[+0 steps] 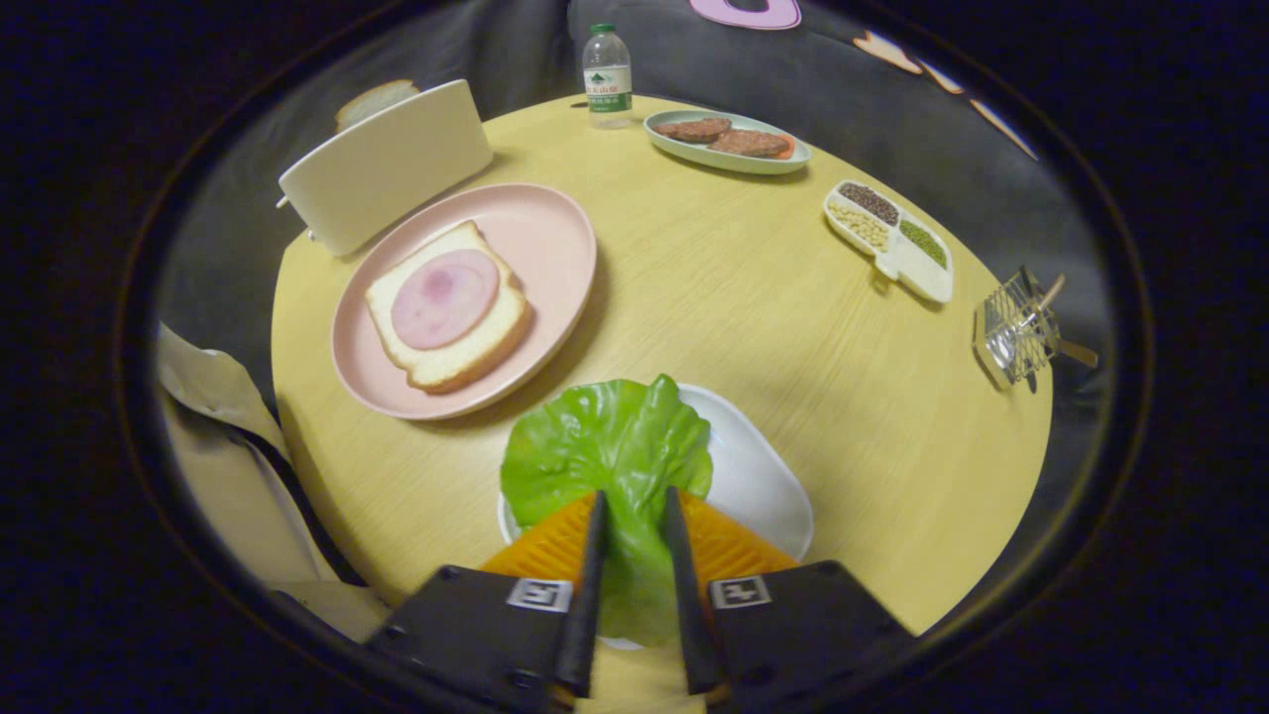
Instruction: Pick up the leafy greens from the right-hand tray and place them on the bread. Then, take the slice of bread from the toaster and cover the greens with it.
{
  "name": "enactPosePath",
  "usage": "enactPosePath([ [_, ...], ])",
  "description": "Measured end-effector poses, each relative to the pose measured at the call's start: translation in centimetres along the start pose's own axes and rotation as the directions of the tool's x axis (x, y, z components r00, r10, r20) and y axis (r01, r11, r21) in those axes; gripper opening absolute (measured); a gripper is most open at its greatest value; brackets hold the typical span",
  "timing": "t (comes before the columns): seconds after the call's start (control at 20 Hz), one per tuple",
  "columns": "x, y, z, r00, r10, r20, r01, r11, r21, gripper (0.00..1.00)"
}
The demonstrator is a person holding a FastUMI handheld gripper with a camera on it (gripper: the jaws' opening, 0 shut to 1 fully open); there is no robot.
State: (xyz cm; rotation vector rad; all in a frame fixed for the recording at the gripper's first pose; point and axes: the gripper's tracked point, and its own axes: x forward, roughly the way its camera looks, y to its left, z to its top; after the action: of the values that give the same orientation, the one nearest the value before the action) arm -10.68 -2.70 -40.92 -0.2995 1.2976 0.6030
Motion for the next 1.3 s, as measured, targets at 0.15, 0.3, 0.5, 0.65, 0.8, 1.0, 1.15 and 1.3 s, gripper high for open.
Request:
enactPosePath([
  [0.15,-0.5,0.6,-0.2,1.0,0.003,0.0,-0.003,1.0,-0.014,0.16],
  [0.3,-0.8,0.2,-0.1,1.0,-0.021,0.013,0.021,1.0,0.021,0.04],
  [0.5,-1.9,-0.1,0.4,0.999,-0.038,0.026,0.036,0.997,0.067,0.04],
  [0.65,-3.4,-0.1,1.2,0.997,-0.054,0.053,0.048,0.994,0.098,0.04],
  [0.8,-4.8,0.5,2.5,0.995,-0.056,0.081,0.046,0.992,0.116,0.04],
  [1.0,-6.2,2.1,4.0,0.993,-0.046,0.107,0.034,0.993,0.109,0.04],
  [1.15,-6.8,3.7,5.4,0.992,-0.035,0.124,0.025,0.996,0.081,0.04],
  [1.3,-7.0,5.7,6.7,0.991,-0.015,0.133,0.007,0.998,0.055,0.04],
])
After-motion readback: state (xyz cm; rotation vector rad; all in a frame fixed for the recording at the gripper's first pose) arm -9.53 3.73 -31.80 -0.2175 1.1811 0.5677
